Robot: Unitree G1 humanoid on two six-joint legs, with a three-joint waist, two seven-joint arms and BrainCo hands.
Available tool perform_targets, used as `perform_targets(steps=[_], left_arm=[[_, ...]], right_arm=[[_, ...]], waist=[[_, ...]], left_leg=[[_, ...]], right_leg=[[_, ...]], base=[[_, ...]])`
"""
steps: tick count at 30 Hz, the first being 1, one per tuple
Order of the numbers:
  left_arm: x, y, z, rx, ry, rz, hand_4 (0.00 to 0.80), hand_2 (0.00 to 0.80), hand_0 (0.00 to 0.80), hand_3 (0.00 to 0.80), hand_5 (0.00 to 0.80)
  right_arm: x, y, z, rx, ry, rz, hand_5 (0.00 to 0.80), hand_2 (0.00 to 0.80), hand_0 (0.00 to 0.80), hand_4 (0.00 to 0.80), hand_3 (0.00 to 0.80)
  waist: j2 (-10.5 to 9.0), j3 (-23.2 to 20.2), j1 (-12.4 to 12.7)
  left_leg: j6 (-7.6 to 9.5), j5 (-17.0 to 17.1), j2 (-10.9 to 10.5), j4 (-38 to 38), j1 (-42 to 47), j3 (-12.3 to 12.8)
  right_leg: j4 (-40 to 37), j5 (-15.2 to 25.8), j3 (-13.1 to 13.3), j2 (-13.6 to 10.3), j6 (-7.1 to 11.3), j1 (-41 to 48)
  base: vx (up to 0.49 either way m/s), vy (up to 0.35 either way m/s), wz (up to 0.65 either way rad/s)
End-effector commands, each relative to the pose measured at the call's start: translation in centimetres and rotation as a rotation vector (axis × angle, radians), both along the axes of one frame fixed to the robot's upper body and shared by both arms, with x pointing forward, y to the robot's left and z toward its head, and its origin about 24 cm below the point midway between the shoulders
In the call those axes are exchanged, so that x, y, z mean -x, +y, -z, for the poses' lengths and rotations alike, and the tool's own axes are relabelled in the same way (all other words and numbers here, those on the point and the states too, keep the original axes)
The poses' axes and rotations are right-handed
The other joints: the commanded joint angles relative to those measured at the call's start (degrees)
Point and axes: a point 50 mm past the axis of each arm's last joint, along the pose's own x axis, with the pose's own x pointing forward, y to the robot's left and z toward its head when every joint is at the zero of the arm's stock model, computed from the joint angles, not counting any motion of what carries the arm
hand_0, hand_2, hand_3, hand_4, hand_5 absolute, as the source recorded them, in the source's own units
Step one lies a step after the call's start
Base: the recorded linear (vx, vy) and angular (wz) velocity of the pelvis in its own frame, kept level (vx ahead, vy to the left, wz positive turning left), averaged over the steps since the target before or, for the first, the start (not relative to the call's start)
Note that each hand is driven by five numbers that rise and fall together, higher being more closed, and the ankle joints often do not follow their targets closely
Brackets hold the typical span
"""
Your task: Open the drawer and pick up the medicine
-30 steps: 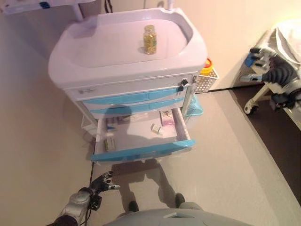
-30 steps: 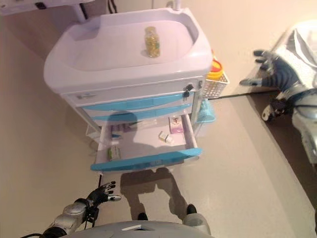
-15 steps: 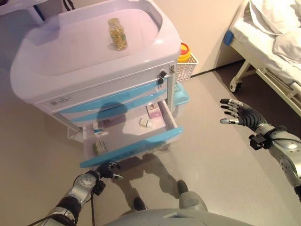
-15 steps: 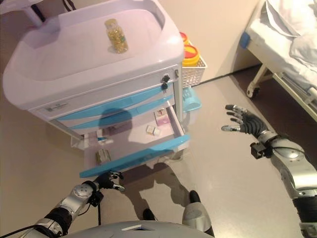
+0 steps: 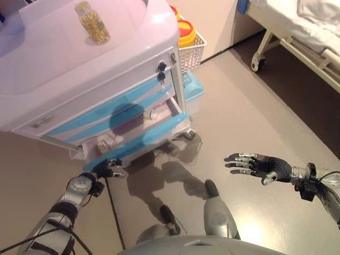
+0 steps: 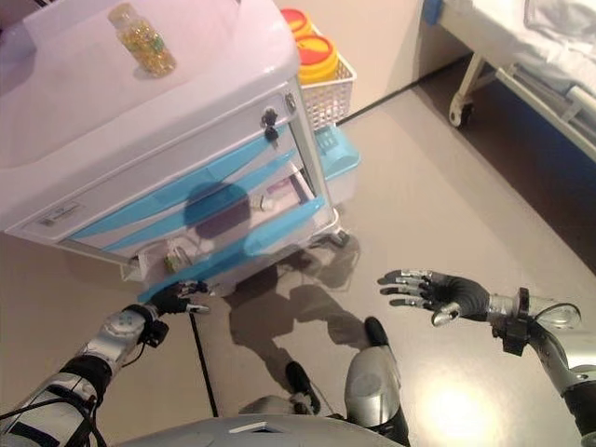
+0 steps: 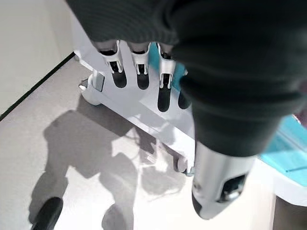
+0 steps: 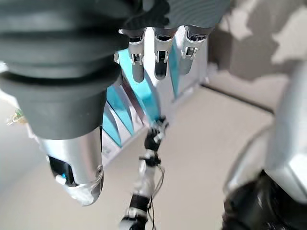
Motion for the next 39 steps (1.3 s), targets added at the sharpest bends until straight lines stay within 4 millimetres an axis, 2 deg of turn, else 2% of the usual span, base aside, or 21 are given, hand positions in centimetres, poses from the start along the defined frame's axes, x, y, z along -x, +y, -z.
perform_targets(steps=[1, 3, 5, 10, 11, 13, 16, 17, 18, 23, 27, 28, 29, 35, 39], left_arm=[[-0.9, 3.9, -3.5, -0.025, -0.101, -0.095, 0.0, 0.0, 0.0, 0.0, 0.0], [-2.0, 5.3, -5.8, -0.025, -0.155, -0.154, 0.0, 0.0, 0.0, 0.0, 0.0], [-2.6, 6.5, -7.4, -0.03, -0.193, -0.204, 0.0, 0.0, 0.0, 0.0, 0.0], [-3.8, 9.7, -12.5, -0.073, -0.33, -0.344, 0.0, 0.0, 0.0, 0.0, 0.0], [-3.9, 9.9, -12.9, -0.074, -0.342, -0.356, 0.0, 0.0, 0.0, 0.0, 0.0], [-4.4, 10.8, -15.3, -0.077, -0.414, -0.405, 0.0, 0.0, 0.0, 0.0, 0.0], [-4.9, 11.4, -17.7, -0.1, -0.474, -0.429, 0.0, 0.0, 0.0, 0.0, 0.0], [-5.0, 11.5, -18.2, -0.111, -0.482, -0.436, 0.0, 0.0, 0.0, 0.0, 0.0], [-5.1, 11.7, -18.7, -0.122, -0.489, -0.445, 0.0, 0.0, 0.0, 0.0, 0.0], [-5.1, 12.3, -20.8, -0.131, -0.514, -0.44, 0.0, 0.0, 0.0, 0.0, 0.0], [-5.5, 11.8, -20.9, -0.099, -0.502, -0.394, 0.0, 0.0, 0.0, 0.0, 0.0], [-5.6, 11.6, -20.7, -0.088, -0.499, -0.378, 0.0, 0.0, 0.0, 0.0, 0.0], [-5.6, 11.4, -20.4, -0.075, -0.494, -0.363, 0.0, 0.0, 0.0, 0.0, 0.0], [-6.0, 8.9, -16.7, 0.01, -0.424, -0.227, 0.0, 0.0, 0.0, 0.0, 0.0], [-5.1, 6.0, -12.0, 0.133, -0.333, -0.097, 0.0, 0.0, 0.0, 0.0, 0.0]], right_arm=[[1.0, 1.1, 0.8, -0.095, -0.008, -0.076, 0.0, 0.0, 0.0, 0.0, 0.0], [1.9, 0.6, 2.4, -0.1, 0.034, 0.003, 0.0, 0.0, 0.0, 0.0, 0.0], [2.2, 0.7, 3.1, -0.107, 0.04, 0.023, 0.0, 0.0, 0.0, 0.0, 0.0], [2.8, 2.1, 4.7, -0.154, 0.03, 0.031, 0.0, 0.0, 0.0, 0.0, 0.0], [2.8, 2.2, 4.8, -0.16, 0.028, 0.032, 0.0, 0.0, 0.0, 0.0, 0.0], [2.8, 3.0, 5.2, -0.187, 0.013, 0.043, 0.0, 0.0, 0.0, 0.0, 0.0], [2.7, 3.8, 5.7, -0.201, -0.004, 0.068, 0.0, 0.0, 0.0, 0.0, 0.0], [2.7, 4.0, 5.8, -0.199, -0.009, 0.076, 0.0, 0.0, 0.0, 0.0, 0.0], [2.7, 4.3, 6.0, -0.203, -0.013, 0.089, 0.0, 0.0, 0.0, 0.0, 0.0], [2.6, 5.8, 6.3, -0.231, -0.037, 0.101, 0.0, 0.0, 0.0, 0.0, 0.0], [2.1, 7.0, 6.3, -0.254, -0.046, 0.105, 0.0, 0.0, 0.0, 0.0, 0.0], [1.9, 7.2, 6.2, -0.257, -0.05, 0.101, 0.0, 0.0, 0.0, 0.0, 0.0], [1.8, 7.3, 6.2, -0.26, -0.052, 0.098, 0.0, 0.0, 0.0, 0.0, 0.0], [1.6, 7.9, 6.1, -0.264, -0.066, 0.092, 0.0, 0.0, 0.0, 0.0, 0.0], [1.3, 7.5, 6.0, -0.222, -0.08, 0.149, 0.0, 0.0, 0.0, 0.0, 0.0]], waist=[[-4.45, -1.9, -0.8], [-5.01, 0.1, -1.0], [-5.75, 0.9, -0.9], [-8.16, 3.4, -0.8], [-8.34, 3.6, -0.8], [-9.38, 4.7, -0.6], [-10.28, 5.8, 0.1], [-10.54, 6.1, 0.3], [-10.33, 6.5, 0.6], [-11.38, 7.6, 1.9], [-12.24, 7.7, 2.9], [-13.06, 7.6, 3.3], [-13.17, 7.5, 3.5], [-13.57, 6.2, 5.5], [-12.7, 4.4, 7.0]], left_leg=[[-1.13, -11.1, 0.5, 16.1, -4.8, -0.9], [-1.0, -11.3, 0.3, 17.6, -6.1, -1.2], [-0.82, -11.5, 0.4, 18.7, -7.1, -1.2], [-0.47, -11.8, 1.5, 22.1, -11.2, -1.6], [-0.46, -11.9, 1.6, 22.4, -11.6, -1.7], [-0.34, -12.0, 2.2, 24.0, -13.5, -2.0], [-0.24, -12.2, 2.8, 25.3, -15.2, -2.3], [-0.2, -12.2, 3.0, 25.6, -15.6, -2.4], [-0.29, -13.9, 3.2, 26.2, -15.4, -3.1], [0.26, -14.2, 3.8, 27.0, -16.8, -4.3], [0.53, -14.2, 3.7, 26.7, -17.0, -5.2], [0.71, -12.1, 3.5, 25.9, -17.5, -4.7], [0.72, -12.0, 3.5, 25.7, -17.4, -4.9], [0.43, -11.3, 3.0, 23.3, -15.3, -5.6], [-0.15, -9.8, 2.3, 19.5, -12.3, -6.3]], right_leg=[[1.7, -0.1, 0.3, -2.8, 3.24, -1.9], [1.6, 0.3, 0.8, -2.8, 3.26, -2.3], [1.5, 0.5, 0.9, -2.7, 3.22, -2.8], [2.5, 0.9, 1.4, -2.0, 2.85, -5.4], [2.6, 0.9, 1.4, -1.9, 2.82, -5.6], [3.1, 1.0, 1.7, -1.4, 2.61, -6.8], [3.2, 1.3, 1.7, -0.9, 2.47, -7.5], [3.3, 1.4, 1.7, -0.8, 2.46, -7.7], [3.3, 0.2, 1.4, -0.5, 2.72, -7.0], [2.2, 1.1, 1.1, 0.2, 2.98, -6.4], [1.2, 1.7, 0.4, 0.6, 3.04, -5.5], [0.9, 3.2, 0.3, 0.4, 2.78, -6.1], [0.7, 3.3, -0.1, 0.4, 2.79, -5.9], [-0.8, 3.4, -2.3, 0.1, 2.91, -3.1], [-2.6, 3.4, -4.0, 0.0, 2.83, -0.4]], base=[[-0.053, 0.071, -0.1], [-0.047, 0.061, -0.02], [-0.054, 0.003, -0.09], [-0.106, -0.058, -0.05], [-0.081, -0.061, 0.0], [-0.097, -0.076, 0.02], [-0.082, -0.066, 0.06], [0.022, -0.025, 0.04], [0.034, -0.028, 0.07], [-0.024, -0.097, 0.05], [-0.053, -0.137, 0.13], [-0.111, -0.155, 0.09], [-0.102, -0.161, 0.12], [0.012, -0.098, 0.09], [0.049, -0.064, 0.06]])
